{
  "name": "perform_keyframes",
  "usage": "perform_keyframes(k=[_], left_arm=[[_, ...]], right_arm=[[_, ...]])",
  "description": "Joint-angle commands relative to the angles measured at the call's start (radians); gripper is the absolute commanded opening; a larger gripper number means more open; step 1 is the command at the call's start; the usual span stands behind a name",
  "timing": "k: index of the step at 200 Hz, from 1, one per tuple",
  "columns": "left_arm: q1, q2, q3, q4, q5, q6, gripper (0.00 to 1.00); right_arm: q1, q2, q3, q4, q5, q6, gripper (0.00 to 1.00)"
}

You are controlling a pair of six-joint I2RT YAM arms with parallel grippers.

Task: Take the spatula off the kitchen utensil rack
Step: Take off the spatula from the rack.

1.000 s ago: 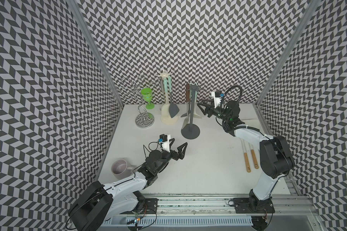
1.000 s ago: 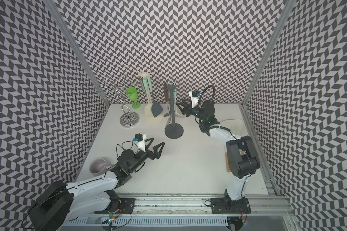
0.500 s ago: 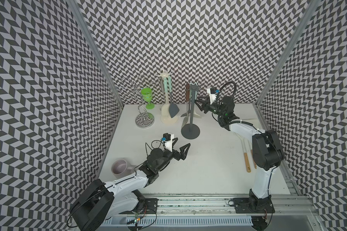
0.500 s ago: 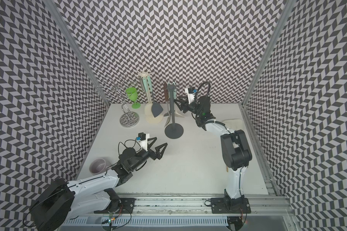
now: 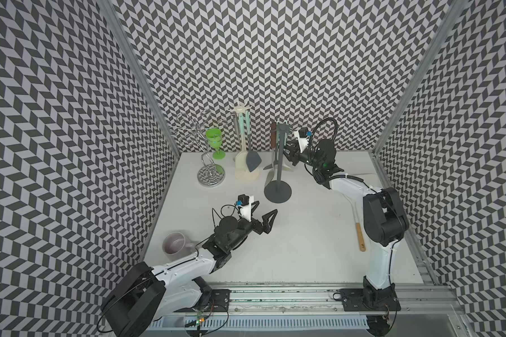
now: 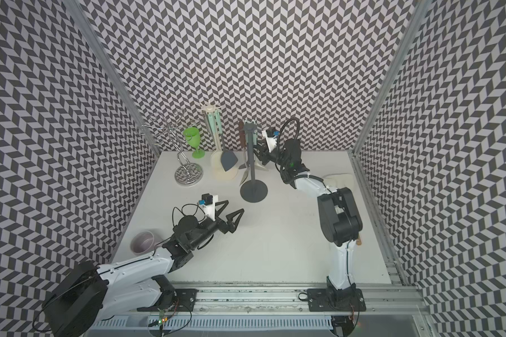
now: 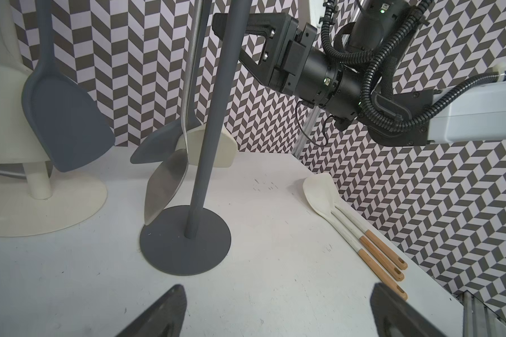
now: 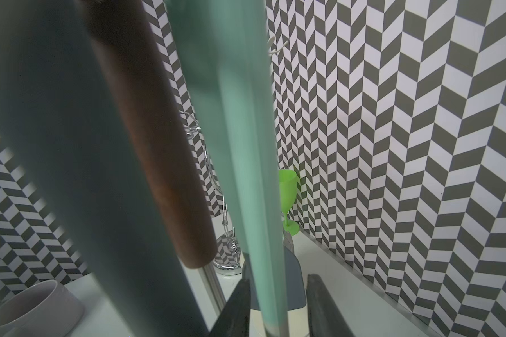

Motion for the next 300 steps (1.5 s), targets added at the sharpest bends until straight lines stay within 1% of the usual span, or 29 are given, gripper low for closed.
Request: perform_keyframes(k=[1, 23, 46, 58, 88, 122, 141, 162, 177, 192, 200, 228, 240, 251, 268, 280, 291, 300], left_arm=[[-0.006, -0.018, 0.008, 0.0, 0.007, 0.014, 1.0], [-0.006, -0.02, 0.007, 0.001, 0.005, 0.015, 1.0], [-0.006, -0.023, 0.004, 0.003, 0.003, 0.014, 1.0], [-0.008, -0.025, 0.003, 0.003, 0.001, 0.014, 1.0], [-0.008, -0.027, 0.003, 0.002, -0.002, 0.014, 1.0], [-0.008, -0.041, -0.002, 0.0, -0.013, 0.014, 1.0], [-0.007, -0.049, -0.005, -0.002, -0.017, 0.014, 1.0], [-0.008, -0.057, -0.009, -0.002, -0.02, 0.014, 1.0], [-0.008, -0.067, -0.011, -0.003, -0.022, 0.013, 1.0], [-0.007, -0.079, -0.015, -0.005, -0.023, 0.014, 1.0], [-0.008, -0.085, -0.019, -0.005, -0.025, 0.014, 1.0], [-0.008, -0.102, -0.025, -0.005, -0.031, 0.013, 1.0], [-0.008, -0.106, -0.027, -0.005, -0.034, 0.013, 1.0], [-0.008, -0.109, -0.028, -0.005, -0.037, 0.011, 1.0], [-0.007, -0.113, -0.031, -0.005, -0.04, 0.01, 1.0], [-0.008, -0.117, -0.032, -0.005, -0.045, 0.009, 1.0], [-0.007, -0.119, -0.034, -0.006, -0.048, 0.01, 1.0], [-0.008, -0.121, -0.034, -0.006, -0.049, 0.01, 1.0]], right_arm=[[0.005, -0.021, 0.012, 0.027, 0.02, -0.048, 0.26], [0.01, -0.04, 0.009, 0.003, 0.033, -0.078, 0.19], [0.016, -0.069, -0.004, -0.014, 0.06, -0.114, 0.16], [0.017, -0.083, -0.012, -0.016, 0.072, -0.126, 0.12], [0.022, -0.107, -0.017, -0.03, 0.13, -0.133, 0.0], [0.031, -0.118, -0.018, -0.021, 0.21, -0.115, 0.0], [0.033, -0.12, -0.01, -0.028, 0.305, -0.076, 0.0], [0.033, -0.121, -0.006, -0.028, 0.354, -0.052, 0.0], [0.032, -0.126, -0.011, -0.02, 0.37, -0.032, 0.0], [0.034, -0.142, -0.042, 0.032, 0.335, -0.018, 0.0], [0.038, -0.153, -0.058, 0.049, 0.345, -0.014, 0.0], [0.055, -0.201, -0.124, 0.11, 0.357, -0.046, 0.0], [0.066, -0.216, -0.137, 0.104, 0.367, -0.081, 0.0], [0.08, -0.224, -0.128, 0.064, 0.409, -0.116, 0.0], [0.096, -0.223, -0.086, -0.033, 0.525, -0.156, 0.0], [0.102, -0.216, -0.053, -0.095, 0.61, -0.16, 0.0], [0.105, -0.204, -0.01, -0.167, 0.646, -0.167, 0.0], [0.11, -0.196, 0.019, -0.21, 0.707, -0.173, 0.0]])
